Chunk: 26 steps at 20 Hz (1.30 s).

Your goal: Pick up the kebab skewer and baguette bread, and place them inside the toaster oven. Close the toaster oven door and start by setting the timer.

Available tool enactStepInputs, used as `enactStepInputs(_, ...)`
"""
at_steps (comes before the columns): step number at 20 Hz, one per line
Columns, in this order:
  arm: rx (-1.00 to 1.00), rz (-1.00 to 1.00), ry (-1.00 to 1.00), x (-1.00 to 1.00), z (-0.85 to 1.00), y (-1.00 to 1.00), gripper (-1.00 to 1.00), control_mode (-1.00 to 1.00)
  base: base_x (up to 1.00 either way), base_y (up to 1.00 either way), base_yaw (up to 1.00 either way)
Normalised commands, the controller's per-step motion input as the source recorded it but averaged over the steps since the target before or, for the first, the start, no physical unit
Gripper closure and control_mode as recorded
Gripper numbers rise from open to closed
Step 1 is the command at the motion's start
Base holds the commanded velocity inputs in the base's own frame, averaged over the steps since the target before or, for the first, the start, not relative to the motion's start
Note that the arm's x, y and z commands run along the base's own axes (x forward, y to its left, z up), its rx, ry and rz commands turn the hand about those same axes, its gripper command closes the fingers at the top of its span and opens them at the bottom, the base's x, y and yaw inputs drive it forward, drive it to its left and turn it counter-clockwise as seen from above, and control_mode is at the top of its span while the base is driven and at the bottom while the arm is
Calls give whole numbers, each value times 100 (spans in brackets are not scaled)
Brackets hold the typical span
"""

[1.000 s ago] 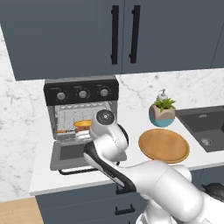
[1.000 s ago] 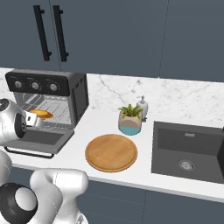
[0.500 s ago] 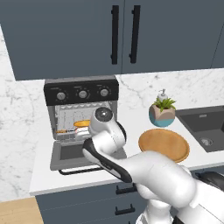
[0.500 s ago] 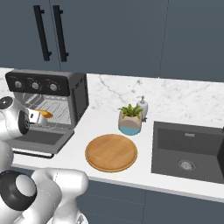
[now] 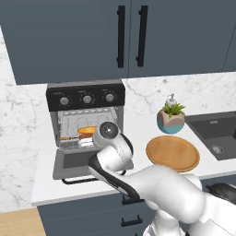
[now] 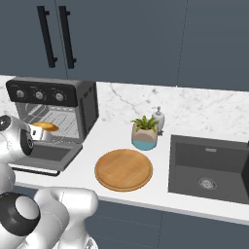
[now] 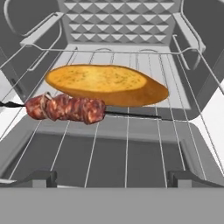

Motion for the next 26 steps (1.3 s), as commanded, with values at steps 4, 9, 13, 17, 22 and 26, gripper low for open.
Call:
enactStepInputs(4,6,-2,-9,0,-10,0,-100,-100,0,0,0)
enactStepInputs(9,9,-6,-1,0,0,0,-100,-100,0,0,0)
enactStepInputs(13,4,-4,0,0,0,0,-100,-100,0,0,0)
enactStepInputs(17,0,-1,-2,-1,0,0,-100,-100,0,0,0)
enactStepInputs(22,0,0,-1,-3,0,1,-100,-100,0,0,0)
enactStepInputs(26,-2,0,-1,-4,0,2,-100,-100,0,0,0)
